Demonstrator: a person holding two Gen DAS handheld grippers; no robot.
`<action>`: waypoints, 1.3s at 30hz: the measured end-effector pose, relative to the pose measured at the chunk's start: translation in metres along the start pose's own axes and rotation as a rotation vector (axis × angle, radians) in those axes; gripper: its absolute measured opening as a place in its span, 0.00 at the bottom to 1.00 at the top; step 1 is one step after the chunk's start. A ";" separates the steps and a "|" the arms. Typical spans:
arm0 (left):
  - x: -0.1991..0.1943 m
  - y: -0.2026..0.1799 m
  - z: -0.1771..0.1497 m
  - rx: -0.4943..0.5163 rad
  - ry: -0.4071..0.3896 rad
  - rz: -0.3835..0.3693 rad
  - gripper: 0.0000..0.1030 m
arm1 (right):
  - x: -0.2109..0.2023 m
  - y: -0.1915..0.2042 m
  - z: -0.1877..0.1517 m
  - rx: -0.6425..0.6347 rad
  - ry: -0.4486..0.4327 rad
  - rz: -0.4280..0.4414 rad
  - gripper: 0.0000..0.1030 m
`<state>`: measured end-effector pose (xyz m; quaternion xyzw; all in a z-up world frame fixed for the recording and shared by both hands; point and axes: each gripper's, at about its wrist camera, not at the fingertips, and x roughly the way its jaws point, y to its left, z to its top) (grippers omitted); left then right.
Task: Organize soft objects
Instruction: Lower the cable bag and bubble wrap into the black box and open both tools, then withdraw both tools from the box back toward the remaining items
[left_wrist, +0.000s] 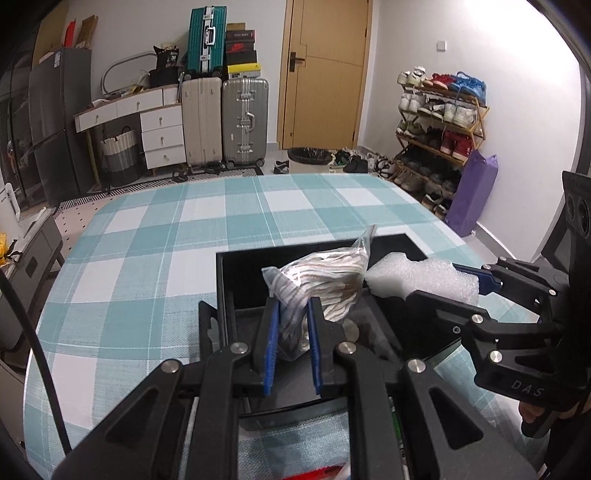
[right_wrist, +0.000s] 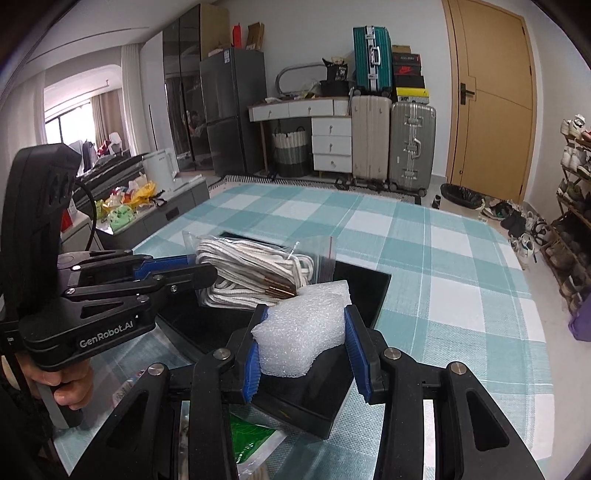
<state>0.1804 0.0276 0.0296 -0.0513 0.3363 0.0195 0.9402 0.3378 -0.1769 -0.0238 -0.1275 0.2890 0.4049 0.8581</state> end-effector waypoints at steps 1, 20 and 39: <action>0.001 0.000 -0.001 0.002 0.005 0.001 0.12 | 0.003 -0.001 0.000 -0.001 0.004 0.001 0.39; 0.009 -0.003 -0.008 0.025 0.052 -0.012 0.12 | 0.012 0.005 -0.003 -0.024 0.070 0.000 0.39; -0.045 -0.003 -0.010 0.039 -0.031 0.007 0.96 | -0.056 0.004 -0.015 -0.004 -0.040 -0.081 0.99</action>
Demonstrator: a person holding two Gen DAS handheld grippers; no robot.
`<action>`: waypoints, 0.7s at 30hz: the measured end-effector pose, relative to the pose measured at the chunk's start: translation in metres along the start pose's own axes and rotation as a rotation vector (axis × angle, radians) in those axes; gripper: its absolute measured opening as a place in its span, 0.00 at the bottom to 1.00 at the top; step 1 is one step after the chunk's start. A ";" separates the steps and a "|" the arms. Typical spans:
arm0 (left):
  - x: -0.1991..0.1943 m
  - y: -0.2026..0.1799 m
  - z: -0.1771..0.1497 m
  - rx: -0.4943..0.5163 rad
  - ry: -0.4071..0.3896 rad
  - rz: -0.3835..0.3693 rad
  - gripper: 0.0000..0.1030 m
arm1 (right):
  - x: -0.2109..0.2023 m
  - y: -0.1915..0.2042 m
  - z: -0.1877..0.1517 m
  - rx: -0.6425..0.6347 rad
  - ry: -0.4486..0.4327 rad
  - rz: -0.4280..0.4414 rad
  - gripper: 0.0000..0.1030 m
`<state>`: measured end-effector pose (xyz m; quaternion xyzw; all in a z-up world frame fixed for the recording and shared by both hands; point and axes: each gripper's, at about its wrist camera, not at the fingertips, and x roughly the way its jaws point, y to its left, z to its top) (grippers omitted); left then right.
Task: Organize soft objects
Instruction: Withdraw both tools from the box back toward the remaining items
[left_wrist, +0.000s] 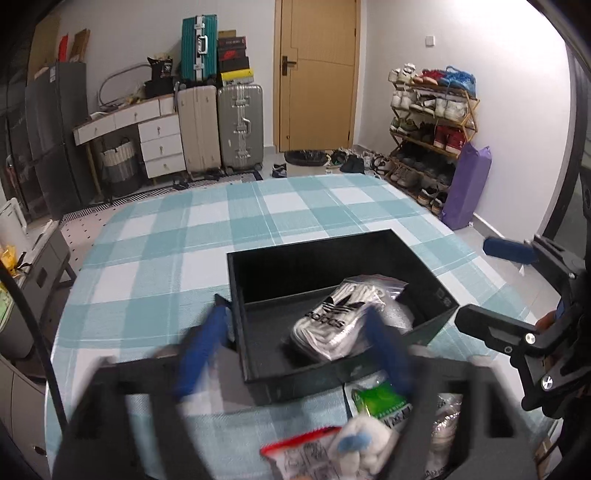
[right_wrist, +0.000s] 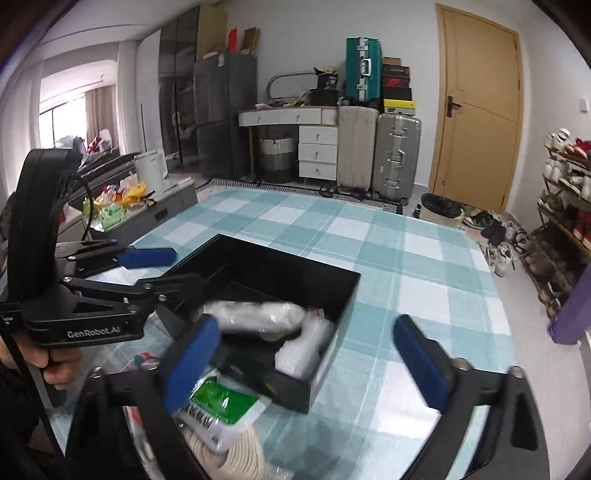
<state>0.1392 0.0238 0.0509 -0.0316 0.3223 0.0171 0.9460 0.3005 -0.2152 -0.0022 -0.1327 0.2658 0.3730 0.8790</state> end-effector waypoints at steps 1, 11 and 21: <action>-0.007 0.001 -0.002 -0.005 -0.015 -0.001 0.99 | -0.005 0.000 -0.002 0.004 0.001 -0.004 0.99; -0.044 0.003 -0.026 -0.014 -0.037 -0.017 1.00 | -0.038 0.012 -0.031 0.027 0.018 -0.008 1.00; -0.055 0.003 -0.048 -0.025 -0.022 0.008 1.00 | -0.042 0.019 -0.052 0.036 0.049 0.020 1.00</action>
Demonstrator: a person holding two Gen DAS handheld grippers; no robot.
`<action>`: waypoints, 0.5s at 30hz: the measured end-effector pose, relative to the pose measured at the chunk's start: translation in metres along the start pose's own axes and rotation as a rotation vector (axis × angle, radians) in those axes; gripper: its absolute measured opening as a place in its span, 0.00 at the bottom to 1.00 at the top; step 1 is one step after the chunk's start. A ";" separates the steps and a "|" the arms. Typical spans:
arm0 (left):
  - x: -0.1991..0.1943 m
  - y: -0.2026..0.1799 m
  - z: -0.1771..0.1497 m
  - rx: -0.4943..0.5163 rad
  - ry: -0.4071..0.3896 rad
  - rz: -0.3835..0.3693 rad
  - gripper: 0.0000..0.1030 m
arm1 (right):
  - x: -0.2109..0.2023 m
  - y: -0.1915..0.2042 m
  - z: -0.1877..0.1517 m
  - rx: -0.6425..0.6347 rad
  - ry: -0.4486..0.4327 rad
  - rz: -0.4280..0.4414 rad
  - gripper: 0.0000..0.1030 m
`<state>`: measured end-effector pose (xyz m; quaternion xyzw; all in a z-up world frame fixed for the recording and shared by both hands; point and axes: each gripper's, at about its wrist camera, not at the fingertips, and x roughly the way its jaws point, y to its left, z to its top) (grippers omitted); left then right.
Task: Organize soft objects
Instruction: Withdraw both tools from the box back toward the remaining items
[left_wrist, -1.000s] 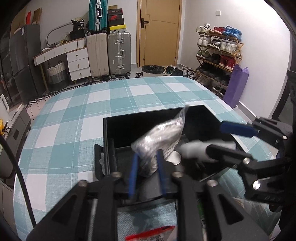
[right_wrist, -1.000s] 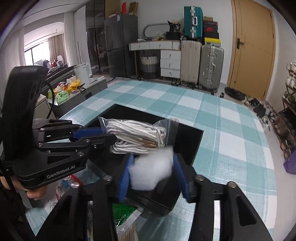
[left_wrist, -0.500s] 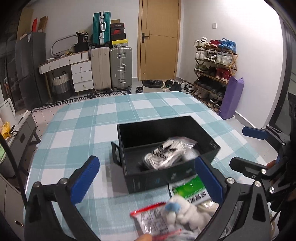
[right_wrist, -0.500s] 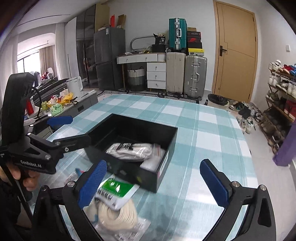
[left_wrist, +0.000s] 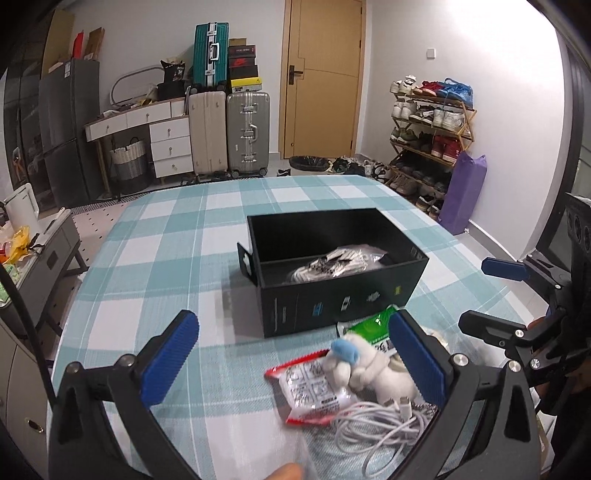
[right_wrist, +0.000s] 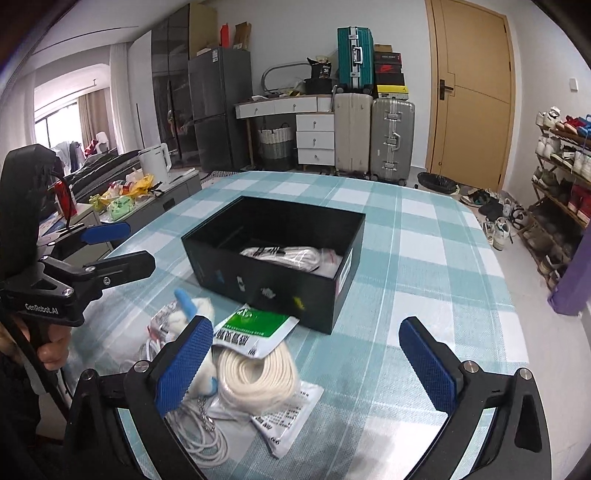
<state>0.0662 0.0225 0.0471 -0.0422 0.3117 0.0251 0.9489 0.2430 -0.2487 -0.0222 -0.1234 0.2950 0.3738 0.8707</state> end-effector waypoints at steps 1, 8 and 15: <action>0.000 0.000 -0.002 -0.002 0.002 -0.002 1.00 | 0.002 0.000 -0.002 0.000 0.011 0.005 1.00; 0.006 -0.004 -0.014 -0.008 0.032 -0.006 1.00 | 0.008 -0.001 -0.009 -0.021 0.056 0.019 1.00; 0.011 -0.009 -0.031 -0.007 0.071 -0.011 1.00 | 0.018 0.003 -0.018 -0.046 0.099 0.034 1.00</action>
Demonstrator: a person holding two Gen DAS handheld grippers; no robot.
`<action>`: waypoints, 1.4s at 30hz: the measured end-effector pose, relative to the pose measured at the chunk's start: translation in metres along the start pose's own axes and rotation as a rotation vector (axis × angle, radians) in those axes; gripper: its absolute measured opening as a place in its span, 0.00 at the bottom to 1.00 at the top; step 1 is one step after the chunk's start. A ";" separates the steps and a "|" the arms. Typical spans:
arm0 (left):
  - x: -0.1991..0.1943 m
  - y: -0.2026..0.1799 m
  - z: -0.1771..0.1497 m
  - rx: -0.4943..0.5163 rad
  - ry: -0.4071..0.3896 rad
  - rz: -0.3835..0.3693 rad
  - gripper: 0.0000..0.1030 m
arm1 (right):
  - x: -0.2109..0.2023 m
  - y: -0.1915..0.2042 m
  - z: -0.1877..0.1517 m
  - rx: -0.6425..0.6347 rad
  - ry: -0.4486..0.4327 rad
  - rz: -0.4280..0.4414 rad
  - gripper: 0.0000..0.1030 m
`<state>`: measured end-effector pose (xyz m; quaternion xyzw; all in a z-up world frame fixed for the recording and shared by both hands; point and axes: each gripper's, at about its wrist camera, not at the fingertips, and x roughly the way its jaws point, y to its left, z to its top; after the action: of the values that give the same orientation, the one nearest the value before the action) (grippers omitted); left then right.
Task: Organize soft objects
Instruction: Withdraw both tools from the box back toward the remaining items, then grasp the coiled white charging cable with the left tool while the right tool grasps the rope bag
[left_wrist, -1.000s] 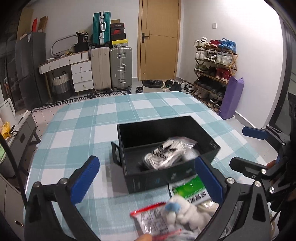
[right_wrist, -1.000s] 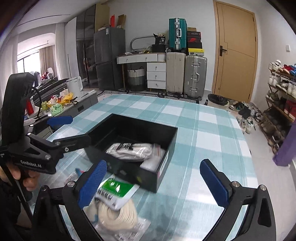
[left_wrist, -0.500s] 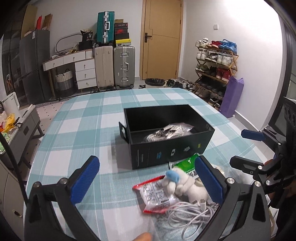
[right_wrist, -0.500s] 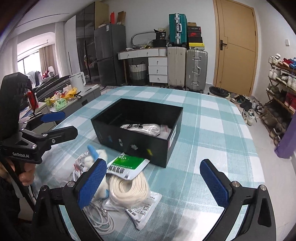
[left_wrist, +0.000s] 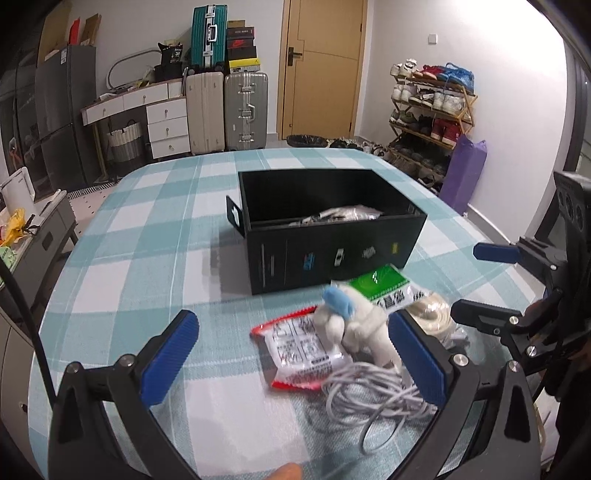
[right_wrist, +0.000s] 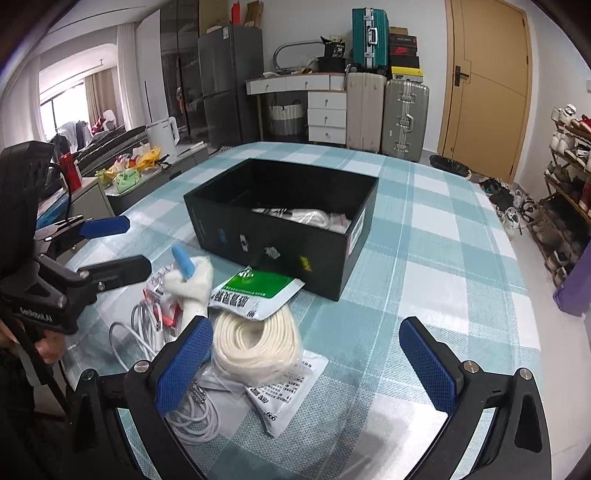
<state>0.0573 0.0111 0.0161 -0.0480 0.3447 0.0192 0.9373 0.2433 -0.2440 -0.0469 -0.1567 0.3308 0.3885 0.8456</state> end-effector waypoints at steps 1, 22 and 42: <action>-0.001 0.000 -0.002 -0.001 0.001 -0.002 1.00 | 0.001 0.001 -0.001 -0.005 0.002 0.003 1.00; -0.006 -0.012 -0.022 -0.009 0.045 -0.072 1.00 | 0.009 0.007 -0.009 -0.058 0.055 0.030 1.00; 0.010 -0.041 -0.037 0.073 0.146 -0.134 1.00 | 0.010 0.001 -0.010 -0.042 0.054 0.026 1.00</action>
<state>0.0443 -0.0334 -0.0155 -0.0380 0.4088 -0.0598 0.9099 0.2432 -0.2435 -0.0611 -0.1804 0.3473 0.4018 0.8279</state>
